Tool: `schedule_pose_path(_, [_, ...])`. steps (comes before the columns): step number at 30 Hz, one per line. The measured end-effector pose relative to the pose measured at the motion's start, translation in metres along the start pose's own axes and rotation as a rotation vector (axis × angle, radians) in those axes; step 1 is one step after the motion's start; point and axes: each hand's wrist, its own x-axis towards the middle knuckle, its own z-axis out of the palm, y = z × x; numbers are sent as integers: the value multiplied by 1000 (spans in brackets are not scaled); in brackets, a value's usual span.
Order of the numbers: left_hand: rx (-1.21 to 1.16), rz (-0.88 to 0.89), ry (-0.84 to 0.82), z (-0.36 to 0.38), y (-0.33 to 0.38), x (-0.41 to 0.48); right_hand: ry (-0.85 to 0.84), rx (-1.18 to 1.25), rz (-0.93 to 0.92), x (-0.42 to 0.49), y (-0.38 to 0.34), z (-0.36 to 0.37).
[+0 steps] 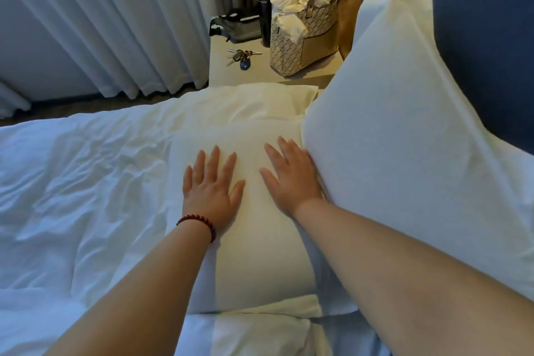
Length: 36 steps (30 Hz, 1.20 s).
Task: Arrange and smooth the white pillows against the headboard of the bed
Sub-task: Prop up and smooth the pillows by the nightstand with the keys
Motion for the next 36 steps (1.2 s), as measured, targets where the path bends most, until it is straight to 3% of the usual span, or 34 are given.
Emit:
schedule_pose_path(9, [-16,6,49,38,-14,24,158,25,-15,14,7,55])
schedule_pose_path(22, [-151,74,104,71,-30,31,166,-169,13,23,1,81])
schedule_pose_path(36, [-282,289,-263,41,-74,40,-247,-374,335,23,-53,53])
